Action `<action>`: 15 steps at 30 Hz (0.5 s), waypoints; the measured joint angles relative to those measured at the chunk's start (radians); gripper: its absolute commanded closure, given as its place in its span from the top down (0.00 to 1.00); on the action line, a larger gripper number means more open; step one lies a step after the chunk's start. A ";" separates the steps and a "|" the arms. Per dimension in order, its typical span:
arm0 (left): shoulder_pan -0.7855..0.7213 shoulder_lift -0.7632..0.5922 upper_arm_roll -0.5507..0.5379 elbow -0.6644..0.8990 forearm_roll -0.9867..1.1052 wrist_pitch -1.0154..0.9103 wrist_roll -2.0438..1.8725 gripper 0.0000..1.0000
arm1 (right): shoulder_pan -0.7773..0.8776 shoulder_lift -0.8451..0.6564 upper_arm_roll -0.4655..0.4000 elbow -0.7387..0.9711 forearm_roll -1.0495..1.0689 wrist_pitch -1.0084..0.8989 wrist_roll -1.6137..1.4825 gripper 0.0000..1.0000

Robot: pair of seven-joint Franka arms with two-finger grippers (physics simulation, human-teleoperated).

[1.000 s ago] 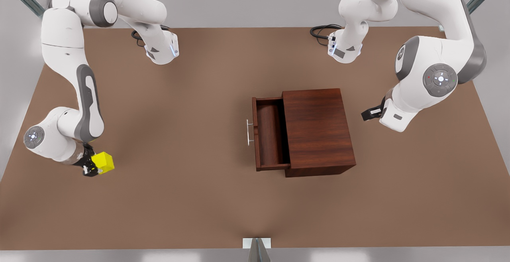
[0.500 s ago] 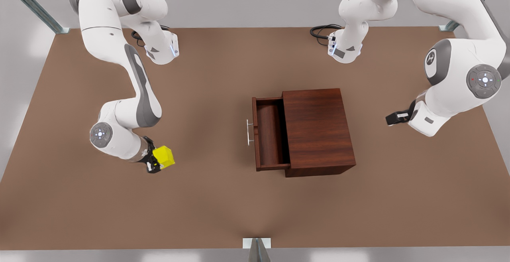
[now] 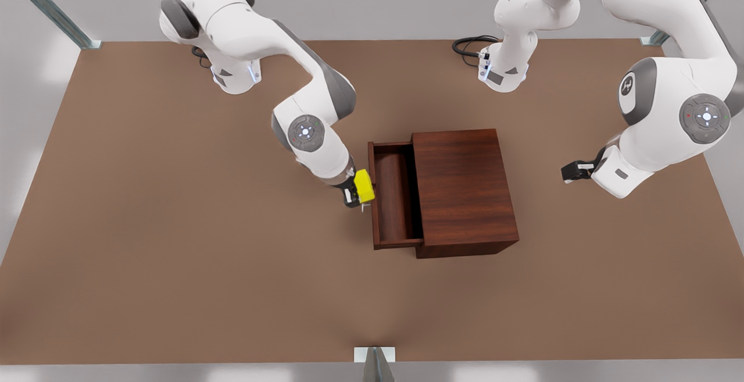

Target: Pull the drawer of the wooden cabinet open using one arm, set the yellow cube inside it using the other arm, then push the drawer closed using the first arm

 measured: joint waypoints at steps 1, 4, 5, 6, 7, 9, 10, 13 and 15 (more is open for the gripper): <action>0.001 0.000 0.000 0.000 0.000 0.000 0.005 1.00 | 0.015 0.025 -0.002 0.034 0.000 -0.009 0.044 0.67; 0.001 0.000 0.000 0.000 -0.001 0.001 0.018 1.00 | 0.046 0.078 -0.010 0.101 -0.001 -0.030 0.168 0.67; 0.000 0.000 0.000 0.000 0.000 0.001 0.022 1.00 | 0.054 0.092 -0.011 0.116 -0.002 -0.035 0.206 0.67; -0.001 0.000 0.000 0.000 0.000 0.001 0.025 1.00 | 0.062 0.106 -0.014 0.132 -0.002 -0.040 0.243 0.67; -0.001 0.000 0.000 0.000 0.000 0.001 0.029 1.00 | 0.068 0.123 -0.014 0.150 -0.003 -0.043 0.278 0.67; 0.000 0.000 0.000 0.000 0.000 0.001 0.035 1.00 | 0.095 0.155 -0.027 0.184 -0.006 -0.048 0.344 0.67; 0.001 0.000 0.000 0.000 0.000 0.001 0.038 1.00 | 0.103 0.172 -0.031 0.205 -0.006 -0.051 0.375 0.67; 0.000 0.000 0.000 0.000 0.001 0.001 0.046 1.00 | 0.124 0.209 -0.038 0.243 -0.009 -0.054 0.459 0.67; -0.001 0.000 0.000 0.000 0.001 0.001 0.050 1.00 | 0.140 0.235 -0.049 0.267 -0.011 -0.056 0.507 0.68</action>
